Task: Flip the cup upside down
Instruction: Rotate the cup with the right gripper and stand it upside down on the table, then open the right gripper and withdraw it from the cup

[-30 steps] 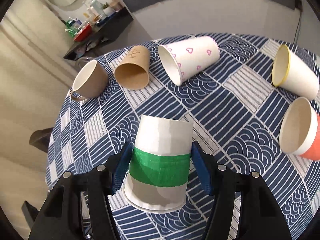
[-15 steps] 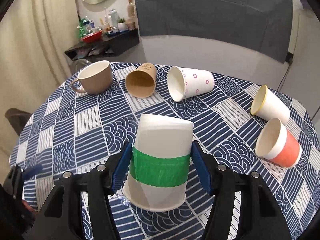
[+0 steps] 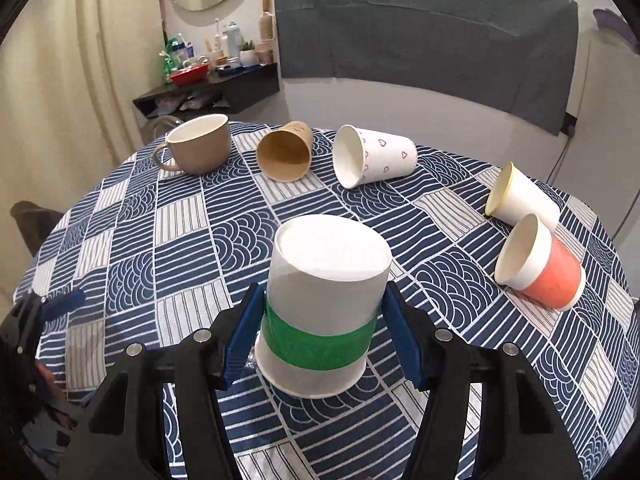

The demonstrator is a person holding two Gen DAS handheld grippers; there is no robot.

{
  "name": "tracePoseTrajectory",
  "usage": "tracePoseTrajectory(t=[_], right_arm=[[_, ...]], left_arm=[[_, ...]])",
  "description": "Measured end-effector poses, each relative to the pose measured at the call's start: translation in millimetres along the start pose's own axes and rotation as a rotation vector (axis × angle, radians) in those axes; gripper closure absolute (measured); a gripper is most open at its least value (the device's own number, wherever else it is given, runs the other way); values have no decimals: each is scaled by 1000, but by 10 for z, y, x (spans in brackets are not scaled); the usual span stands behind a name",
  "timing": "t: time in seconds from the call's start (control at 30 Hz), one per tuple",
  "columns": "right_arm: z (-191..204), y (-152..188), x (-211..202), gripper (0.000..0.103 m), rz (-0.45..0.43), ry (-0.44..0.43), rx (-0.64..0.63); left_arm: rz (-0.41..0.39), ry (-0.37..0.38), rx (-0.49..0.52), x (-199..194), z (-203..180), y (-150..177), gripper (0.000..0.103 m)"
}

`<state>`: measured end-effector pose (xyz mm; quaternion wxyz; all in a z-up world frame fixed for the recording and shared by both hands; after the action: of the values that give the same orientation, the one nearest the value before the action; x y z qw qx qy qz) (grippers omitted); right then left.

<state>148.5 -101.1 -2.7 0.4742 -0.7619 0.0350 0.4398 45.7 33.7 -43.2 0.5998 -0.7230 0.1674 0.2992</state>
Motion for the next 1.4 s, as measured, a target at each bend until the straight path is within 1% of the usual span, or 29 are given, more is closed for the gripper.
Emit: tracePoseTrajectory(t=[0.27,0.43,0.5,0.53,0.57,0.63,0.7,0.77,0.9,1.23,1.4], right_arm=[[77,87,-3,46,-5,1,-34],[112,118,-9,46,-7,21,-50],[105,129,-25,40,-3,27,-46],[101,136,-40,31,-4,27,-42],[99,141,-53,28,-7,26,-40],[82,158,-108,26,-18,26,-29],[68,173,-162,19,-32,21,-18],[45,201,-247,17,-59,18,4],[-19,302,-370,15,-92,50,48],[-126,673,-436,13,-70,74,137],[-171,828,-429,12,-61,74,168]], left_arm=[[4,-2,12,0,-12,16,6],[-2,-10,22,-11,-25,22,6],[-3,-11,26,-14,-31,23,6],[-3,-10,29,-15,-34,25,6],[-3,-12,30,-14,-35,24,6],[-3,-12,30,-12,-37,23,6],[-2,-11,30,-11,-38,23,6],[-4,-7,29,-16,-44,24,6],[-12,-3,31,-37,-53,25,6],[-38,1,36,-85,-65,23,6],[-49,24,28,-104,-57,13,6]])
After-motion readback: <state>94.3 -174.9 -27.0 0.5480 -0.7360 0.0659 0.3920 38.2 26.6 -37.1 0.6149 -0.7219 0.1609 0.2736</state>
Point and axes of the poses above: each gripper's, at about its wrist camera, not at the fingertips, and x roughly the way its jaws point, z to its left, y to its underside, the point moved 6 cm from there along x, roughly the way its jaws point, and after that the axes turned 15 degrees about -x, right-handed, at the moved point
